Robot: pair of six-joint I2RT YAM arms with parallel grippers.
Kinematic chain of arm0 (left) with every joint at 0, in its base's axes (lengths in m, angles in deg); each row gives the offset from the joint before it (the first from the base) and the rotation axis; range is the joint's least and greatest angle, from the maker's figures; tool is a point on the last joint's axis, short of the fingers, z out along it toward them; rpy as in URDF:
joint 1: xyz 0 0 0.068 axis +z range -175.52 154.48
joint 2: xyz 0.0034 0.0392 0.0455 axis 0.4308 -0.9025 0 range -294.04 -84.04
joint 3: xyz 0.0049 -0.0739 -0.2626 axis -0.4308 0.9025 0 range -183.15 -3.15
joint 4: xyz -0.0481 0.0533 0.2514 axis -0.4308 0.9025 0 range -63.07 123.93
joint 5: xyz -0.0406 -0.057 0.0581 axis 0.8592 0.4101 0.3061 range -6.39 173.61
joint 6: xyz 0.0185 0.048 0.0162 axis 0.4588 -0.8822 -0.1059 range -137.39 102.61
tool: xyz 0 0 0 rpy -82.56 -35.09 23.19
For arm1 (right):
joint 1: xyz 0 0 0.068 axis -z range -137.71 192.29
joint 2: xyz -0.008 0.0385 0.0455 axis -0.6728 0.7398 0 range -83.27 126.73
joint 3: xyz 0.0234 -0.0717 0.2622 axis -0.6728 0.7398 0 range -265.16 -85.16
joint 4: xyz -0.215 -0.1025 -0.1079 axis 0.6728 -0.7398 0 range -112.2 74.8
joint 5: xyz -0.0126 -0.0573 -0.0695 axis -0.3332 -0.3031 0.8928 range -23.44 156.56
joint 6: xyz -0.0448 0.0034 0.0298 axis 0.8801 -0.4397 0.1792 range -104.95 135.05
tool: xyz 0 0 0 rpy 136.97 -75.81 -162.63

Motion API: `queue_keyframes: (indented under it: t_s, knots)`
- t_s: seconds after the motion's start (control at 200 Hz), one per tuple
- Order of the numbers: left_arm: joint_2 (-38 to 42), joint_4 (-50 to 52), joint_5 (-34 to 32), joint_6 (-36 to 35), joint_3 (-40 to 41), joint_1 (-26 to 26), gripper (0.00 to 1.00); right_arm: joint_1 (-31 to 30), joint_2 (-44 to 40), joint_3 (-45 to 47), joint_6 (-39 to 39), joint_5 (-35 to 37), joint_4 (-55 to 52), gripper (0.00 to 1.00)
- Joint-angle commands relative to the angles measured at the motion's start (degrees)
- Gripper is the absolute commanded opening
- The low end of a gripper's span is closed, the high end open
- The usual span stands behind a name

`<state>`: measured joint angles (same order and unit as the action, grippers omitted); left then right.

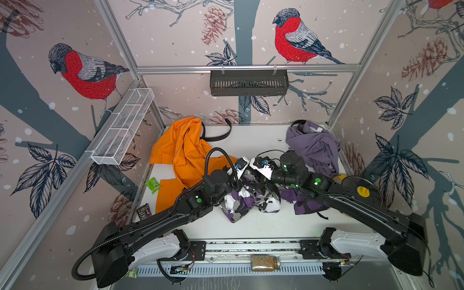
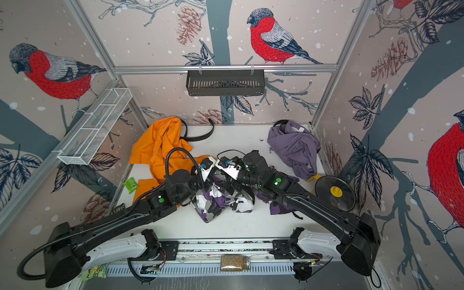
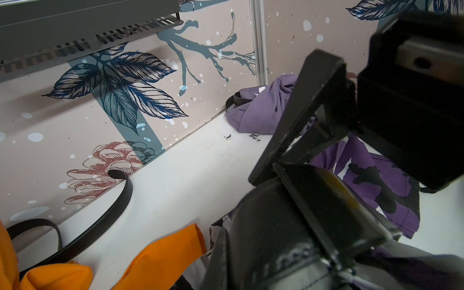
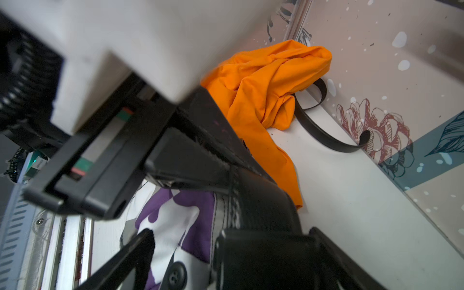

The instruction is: Remove the belt from the trousers

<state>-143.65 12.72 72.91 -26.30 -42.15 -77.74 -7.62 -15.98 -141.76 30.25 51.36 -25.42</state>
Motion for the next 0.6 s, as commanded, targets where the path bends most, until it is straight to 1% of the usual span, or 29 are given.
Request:
queue_keyframes:
  t_s: [0.0,0.08,0.235,0.525,0.595]
  knots:
    - [0.6,-0.92,0.53,1.08,0.08,0.04,0.0,-0.55,1.19,-1.46,0.66,5.7,1.13,0.92]
    - [0.73,-0.46,0.89,1.08,0.0,0.06,0.0,-0.89,1.7,-2.1,0.36,6.37,1.33,0.89]
    - [0.9,-0.26,1.42,1.18,0.21,0.02,0.0,-1.15,2.2,-3.11,0.09,7.42,1.25,0.79]
    - [1.17,-0.17,2.17,1.28,0.07,0.02,0.0,-2.89,4.12,-4.39,0.62,10.27,-0.19,0.64]
    - [1.08,0.19,1.87,1.35,0.03,0.03,0.0,-2.99,4.08,-4.4,0.43,10.71,-0.16,0.51]
